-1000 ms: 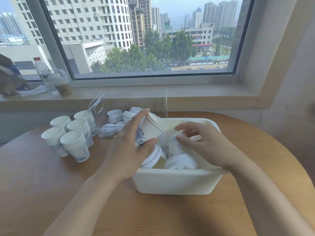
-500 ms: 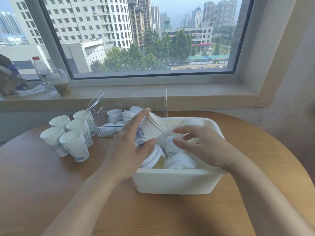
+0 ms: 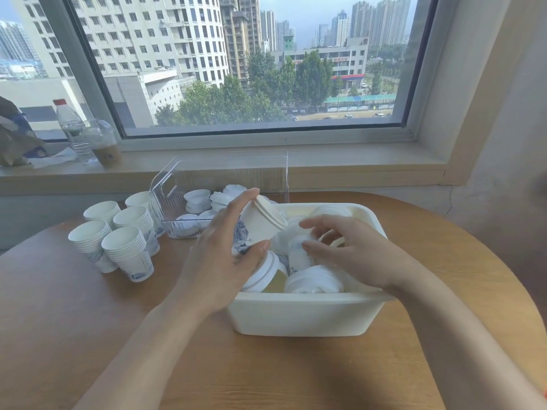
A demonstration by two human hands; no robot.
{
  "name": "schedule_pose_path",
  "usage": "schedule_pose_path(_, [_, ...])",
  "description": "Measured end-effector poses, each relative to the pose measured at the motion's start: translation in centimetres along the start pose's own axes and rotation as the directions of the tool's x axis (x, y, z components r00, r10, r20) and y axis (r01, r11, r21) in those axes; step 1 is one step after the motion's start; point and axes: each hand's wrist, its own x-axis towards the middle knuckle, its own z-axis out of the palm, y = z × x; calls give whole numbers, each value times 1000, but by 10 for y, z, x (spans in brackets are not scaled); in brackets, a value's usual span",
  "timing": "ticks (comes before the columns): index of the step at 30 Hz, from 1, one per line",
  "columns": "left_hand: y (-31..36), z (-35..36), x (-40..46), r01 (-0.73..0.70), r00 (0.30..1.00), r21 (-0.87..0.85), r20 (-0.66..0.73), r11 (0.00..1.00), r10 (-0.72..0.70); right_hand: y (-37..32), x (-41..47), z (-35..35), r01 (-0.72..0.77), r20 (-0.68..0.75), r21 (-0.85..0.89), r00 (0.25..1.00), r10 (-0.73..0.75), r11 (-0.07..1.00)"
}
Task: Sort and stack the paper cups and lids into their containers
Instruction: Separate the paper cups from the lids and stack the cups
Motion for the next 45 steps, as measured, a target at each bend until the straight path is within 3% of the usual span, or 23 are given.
schedule_pose_path(7, [2, -1, -1, -8, 1000, 9, 0, 1000, 8, 1, 5, 0, -26, -127, 1, 992, 26, 1000])
schedule_pose_path(21, [6, -2, -3, -11, 1000, 29, 18, 1000, 11, -3, 1, 0, -1, -116, 36, 993, 5, 999])
schedule_pose_path(27, [9, -6, -3, 3, 999, 23, 42, 1000, -4, -8, -1, -9, 51, -389, 121, 921, 0, 991])
schedule_pose_path(33, [11, -5, -4, 7, 998, -5, 67, 1000, -7, -6, 1, -19, 120, -539, 281, 840, 53, 952])
schedule_pose_path(45, [31, -5, -10, -91, 995, -28, 43, 995, 93, -32, -7, 1, 283, -439, 534, 898, -24, 797])
